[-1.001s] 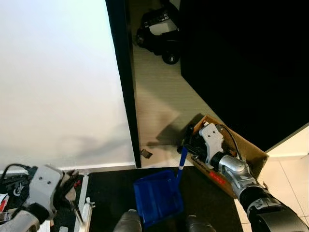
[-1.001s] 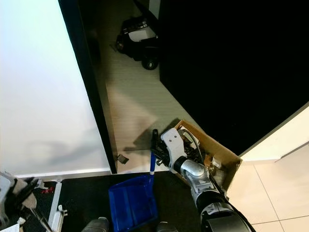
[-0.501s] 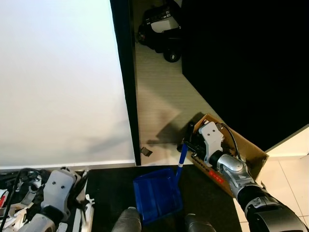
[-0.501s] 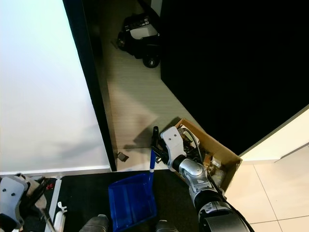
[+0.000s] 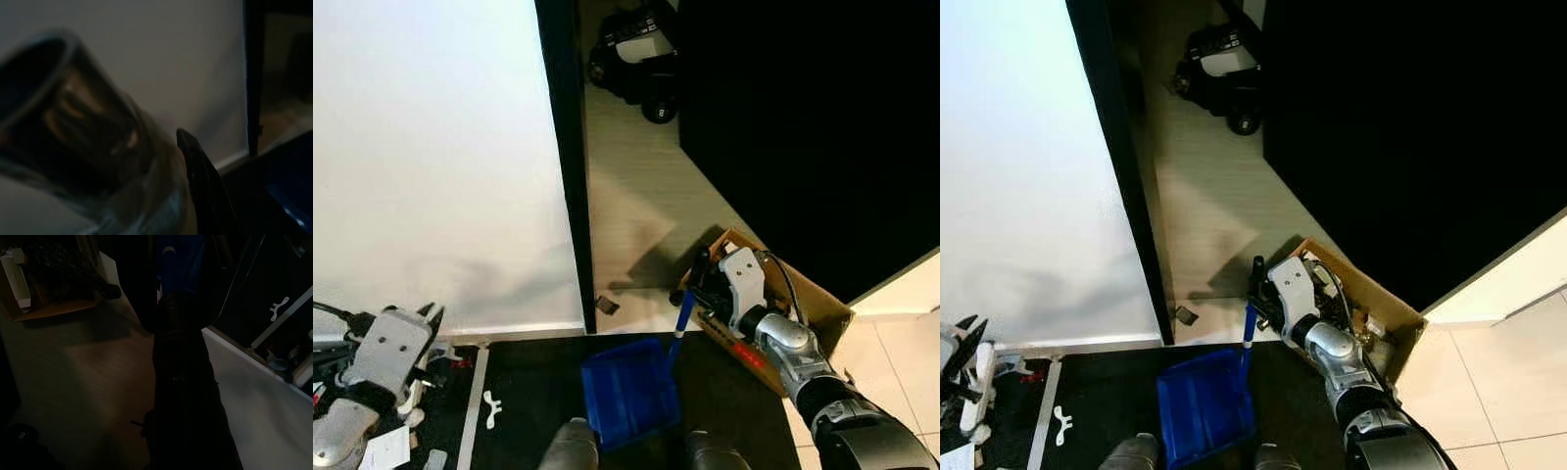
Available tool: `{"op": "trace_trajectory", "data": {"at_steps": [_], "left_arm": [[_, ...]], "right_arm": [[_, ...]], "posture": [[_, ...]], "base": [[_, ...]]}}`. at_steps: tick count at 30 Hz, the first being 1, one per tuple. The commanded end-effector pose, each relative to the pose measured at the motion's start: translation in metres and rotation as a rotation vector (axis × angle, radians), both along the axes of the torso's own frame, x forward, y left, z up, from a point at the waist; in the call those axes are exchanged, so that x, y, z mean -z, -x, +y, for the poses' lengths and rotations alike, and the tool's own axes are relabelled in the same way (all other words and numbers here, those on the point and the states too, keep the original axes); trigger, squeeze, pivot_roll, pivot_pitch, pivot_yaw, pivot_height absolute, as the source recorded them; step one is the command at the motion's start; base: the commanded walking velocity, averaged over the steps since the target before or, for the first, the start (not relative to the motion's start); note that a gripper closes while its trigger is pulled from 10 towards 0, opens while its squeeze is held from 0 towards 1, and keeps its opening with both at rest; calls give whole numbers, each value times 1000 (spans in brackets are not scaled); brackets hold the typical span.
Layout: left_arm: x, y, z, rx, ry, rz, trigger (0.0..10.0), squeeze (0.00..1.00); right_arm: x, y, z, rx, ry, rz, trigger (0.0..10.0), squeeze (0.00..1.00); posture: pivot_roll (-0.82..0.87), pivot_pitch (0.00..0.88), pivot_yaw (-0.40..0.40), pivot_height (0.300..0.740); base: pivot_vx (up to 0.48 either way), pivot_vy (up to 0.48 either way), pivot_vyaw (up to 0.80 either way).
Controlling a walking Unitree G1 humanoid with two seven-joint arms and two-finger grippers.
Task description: Sweep floor
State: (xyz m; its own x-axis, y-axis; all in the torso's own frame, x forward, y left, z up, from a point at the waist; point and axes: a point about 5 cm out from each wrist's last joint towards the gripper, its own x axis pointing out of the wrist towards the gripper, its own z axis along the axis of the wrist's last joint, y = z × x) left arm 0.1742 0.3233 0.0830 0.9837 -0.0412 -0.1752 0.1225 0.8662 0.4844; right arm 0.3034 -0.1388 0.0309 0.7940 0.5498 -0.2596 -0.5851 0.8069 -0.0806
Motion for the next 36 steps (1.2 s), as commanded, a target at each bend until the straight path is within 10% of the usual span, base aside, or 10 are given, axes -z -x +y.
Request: {"op": "trace_trajectory", "data": {"at_steps": [1,9,18,25,30,36], "left_arm": [[29,3,-6,-49,127,66,10000,0],[57,-5,-13,-209,356,51,10000,0],[52,-14,-34,-144,601,4,10000,0],[27,-25,-76,180,878,30,10000,0],[22,-24,-85,271,910,64,10000,0],[2,10,-126,644,930,311,10000,0]], "right_arm": [[6,4,-7,17,21,24,10000,0],[3,2,-10,15,27,13,10000,0],[1,1,-13,16,31,9,10000,0],[-1,-1,-7,12,12,3,10000,0],[-1,-1,-6,11,8,1,10000,0],[0,-1,-3,23,-4,4,10000,0]], "posture": [[148,129,-87,740],[114,134,-110,740],[113,138,-114,740],[129,140,-108,740],[130,142,-99,740],[151,138,-82,740]], "base": [[0,0,0],[0,0,0],[0,0,0],[0,0,0],[0,0,0],[0,0,0]]}}
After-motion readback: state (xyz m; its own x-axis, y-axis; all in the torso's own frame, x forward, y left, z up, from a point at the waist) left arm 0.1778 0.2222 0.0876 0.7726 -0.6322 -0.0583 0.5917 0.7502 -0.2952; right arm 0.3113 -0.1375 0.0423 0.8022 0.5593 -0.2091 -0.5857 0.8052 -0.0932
